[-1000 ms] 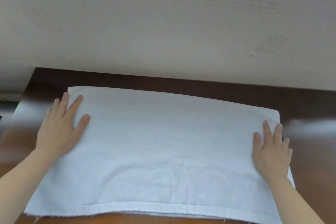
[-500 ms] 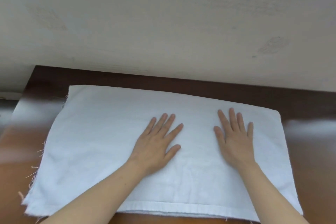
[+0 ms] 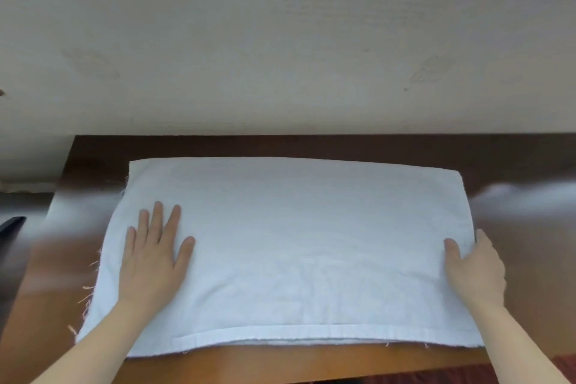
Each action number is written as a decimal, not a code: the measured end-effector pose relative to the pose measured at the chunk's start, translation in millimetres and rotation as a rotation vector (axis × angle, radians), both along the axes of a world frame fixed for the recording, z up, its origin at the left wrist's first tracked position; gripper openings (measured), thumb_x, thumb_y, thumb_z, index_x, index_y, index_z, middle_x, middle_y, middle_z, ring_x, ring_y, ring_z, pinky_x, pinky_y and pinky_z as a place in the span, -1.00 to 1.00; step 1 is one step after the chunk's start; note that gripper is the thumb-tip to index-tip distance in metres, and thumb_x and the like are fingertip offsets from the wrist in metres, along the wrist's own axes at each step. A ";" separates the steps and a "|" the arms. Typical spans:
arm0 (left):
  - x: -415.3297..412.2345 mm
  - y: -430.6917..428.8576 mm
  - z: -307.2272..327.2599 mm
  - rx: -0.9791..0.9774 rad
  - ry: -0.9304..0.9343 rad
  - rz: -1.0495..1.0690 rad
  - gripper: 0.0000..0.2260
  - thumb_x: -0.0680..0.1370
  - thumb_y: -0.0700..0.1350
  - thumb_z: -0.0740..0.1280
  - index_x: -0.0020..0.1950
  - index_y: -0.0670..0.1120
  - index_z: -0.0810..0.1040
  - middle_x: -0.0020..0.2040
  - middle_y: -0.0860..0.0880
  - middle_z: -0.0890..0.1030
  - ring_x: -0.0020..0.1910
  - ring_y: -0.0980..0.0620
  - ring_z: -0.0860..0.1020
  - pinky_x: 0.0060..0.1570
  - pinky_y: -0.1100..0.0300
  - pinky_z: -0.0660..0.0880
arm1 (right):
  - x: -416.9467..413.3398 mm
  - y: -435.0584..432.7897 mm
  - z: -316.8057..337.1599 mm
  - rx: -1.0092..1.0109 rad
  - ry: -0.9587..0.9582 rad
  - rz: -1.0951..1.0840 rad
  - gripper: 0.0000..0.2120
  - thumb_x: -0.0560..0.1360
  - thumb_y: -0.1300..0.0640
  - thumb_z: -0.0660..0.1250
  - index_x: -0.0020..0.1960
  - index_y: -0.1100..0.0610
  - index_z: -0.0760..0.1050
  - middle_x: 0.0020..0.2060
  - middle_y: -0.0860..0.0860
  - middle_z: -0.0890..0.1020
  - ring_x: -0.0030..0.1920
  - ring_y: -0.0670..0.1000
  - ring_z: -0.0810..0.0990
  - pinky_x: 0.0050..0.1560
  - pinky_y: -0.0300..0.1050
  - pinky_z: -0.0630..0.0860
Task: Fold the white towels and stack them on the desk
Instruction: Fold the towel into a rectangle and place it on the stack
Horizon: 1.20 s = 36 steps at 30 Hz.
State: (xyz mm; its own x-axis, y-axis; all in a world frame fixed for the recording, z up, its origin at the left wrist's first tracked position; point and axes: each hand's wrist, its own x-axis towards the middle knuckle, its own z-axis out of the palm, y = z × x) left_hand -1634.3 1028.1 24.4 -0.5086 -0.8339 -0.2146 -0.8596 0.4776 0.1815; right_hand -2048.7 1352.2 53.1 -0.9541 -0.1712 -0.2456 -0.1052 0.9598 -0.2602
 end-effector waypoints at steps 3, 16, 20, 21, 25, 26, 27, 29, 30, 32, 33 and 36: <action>-8.1 39.3 2.5 0.040 0.035 0.003 -0.35 0.56 0.35 -0.20 0.62 0.14 -0.13 0.63 0.01 -0.18 0.59 -0.02 -0.26 0.55 -0.09 -0.21 | -4.6 0.5 13.1 -0.165 -0.012 -0.122 -0.34 0.59 -0.22 0.11 0.35 0.35 0.40 0.25 0.35 0.51 0.24 0.38 0.46 0.23 0.23 0.40; -143.6 167.0 -1.7 -0.025 0.040 -0.468 -0.44 0.66 0.27 -0.06 0.62 0.11 -0.02 0.63 -0.05 0.04 0.60 -0.09 -0.03 0.46 -0.10 -0.04 | -6.1 -29.9 88.9 -0.590 -0.690 0.179 -0.81 0.57 0.01 0.35 0.10 0.08 0.47 0.07 0.13 0.62 0.12 0.18 0.64 0.22 0.29 0.52; -149.0 170.5 9.6 -0.039 0.089 -0.647 -0.46 0.67 0.23 -0.03 0.62 0.07 0.02 0.63 -0.01 0.06 0.59 -0.08 0.07 0.45 -0.04 0.00 | 44.8 -77.8 117.3 -0.699 -0.590 0.339 -0.81 0.55 0.00 0.35 -0.02 0.09 0.41 -0.09 0.17 0.53 -0.05 0.20 0.56 0.04 0.23 0.55; -143.4 164.2 16.0 -0.012 0.110 -0.610 -0.46 0.67 0.23 -0.05 0.63 0.10 -0.01 0.63 0.00 0.02 0.60 -0.06 0.03 0.46 -0.05 -0.02 | 61.1 -92.4 122.6 -0.743 -0.595 0.366 -0.84 0.56 0.00 0.34 -0.02 0.05 0.40 -0.08 0.14 0.52 -0.05 0.18 0.54 0.02 0.17 0.54; -97.0 114.2 43.5 0.184 0.381 -0.323 -0.46 0.60 0.35 -0.18 0.55 0.30 -0.23 0.60 0.21 -0.22 0.58 0.19 -0.19 0.56 0.06 -0.05 | 136.5 -157.3 136.5 -0.872 -0.729 0.427 -0.85 0.61 0.11 0.31 0.08 -0.10 0.38 0.06 0.02 0.58 0.08 -0.01 0.60 0.07 -0.13 0.55; -80.6 97.0 51.2 0.245 0.474 -0.217 -0.47 0.60 0.35 -0.11 0.54 0.35 -0.18 0.59 0.27 -0.17 0.57 0.25 -0.12 0.54 0.12 0.02 | 156.1 -176.0 133.8 -0.878 -0.724 0.466 -0.83 0.60 0.10 0.32 0.10 -0.10 0.38 0.07 0.05 0.59 0.09 0.03 0.61 0.06 -0.10 0.56; -64.4 79.4 58.0 0.284 0.560 -0.114 -0.49 0.61 0.33 -0.03 0.53 0.37 -0.11 0.59 0.30 -0.09 0.55 0.31 -0.03 0.52 0.18 0.07 | 175.4 -193.4 131.3 -0.879 -0.705 0.499 -0.83 0.60 0.09 0.33 0.11 -0.09 0.38 0.06 0.07 0.59 0.08 0.07 0.62 0.06 -0.05 0.57; -31.1 42.4 64.2 0.290 0.676 0.032 -0.53 0.61 0.31 0.03 0.50 0.40 -0.01 0.57 0.32 0.04 0.51 0.36 0.07 0.47 0.29 0.09 | 213.9 -226.7 121.3 -0.876 -0.671 0.527 -0.83 0.58 0.05 0.34 0.09 -0.10 0.38 0.02 0.05 0.59 0.04 0.09 0.61 0.06 0.05 0.57; -16.4 25.6 65.2 0.268 0.701 0.062 -0.55 0.61 0.31 0.02 0.49 0.39 0.02 0.56 0.30 0.08 0.51 0.35 0.08 0.46 0.29 0.08 | 231.2 -241.0 115.3 -0.872 -0.664 0.531 -0.83 0.58 0.03 0.34 0.09 -0.10 0.37 0.00 0.01 0.58 0.01 0.05 0.61 0.07 0.05 0.56; 16.0 -7.8 61.6 0.234 0.693 0.068 -0.52 0.60 0.31 -0.02 0.52 0.33 0.06 0.58 0.23 0.11 0.54 0.30 0.05 0.50 0.22 0.06 | 268.1 -270.8 102.5 -0.853 -0.650 0.543 -0.82 0.57 0.02 0.34 0.10 -0.07 0.36 -0.06 -0.06 0.56 -0.06 -0.07 0.57 0.05 -0.03 0.53; 31.9 -22.7 57.5 0.224 0.672 0.066 -0.50 0.60 0.31 -0.04 0.54 0.29 0.06 0.59 0.21 0.10 0.55 0.28 0.03 0.51 0.17 0.05 | 285.8 -284.3 96.8 -0.842 -0.638 0.554 -0.82 0.57 0.02 0.34 0.09 -0.05 0.36 -0.10 -0.09 0.55 -0.12 -0.12 0.53 0.02 -0.08 0.51; 72.8 -53.3 44.8 0.228 0.634 0.084 -0.42 0.59 0.34 -0.10 0.59 0.20 0.05 0.61 0.17 0.07 0.56 0.28 -0.04 0.53 0.14 0.01 | 329.2 -317.5 74.7 -0.764 -0.643 0.601 -0.81 0.56 0.03 0.34 0.08 -0.01 0.35 -0.20 -0.11 0.46 -0.29 -0.19 0.41 -0.11 -0.20 0.44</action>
State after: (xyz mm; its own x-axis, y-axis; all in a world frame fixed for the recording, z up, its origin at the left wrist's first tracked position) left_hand -1561.5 974.8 69.2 -0.5293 -0.8454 -0.0716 -0.5861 0.3033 0.7514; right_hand -1719.5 1034.7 127.8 -0.4061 -0.8657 -0.2924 -0.1280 0.3708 -0.9199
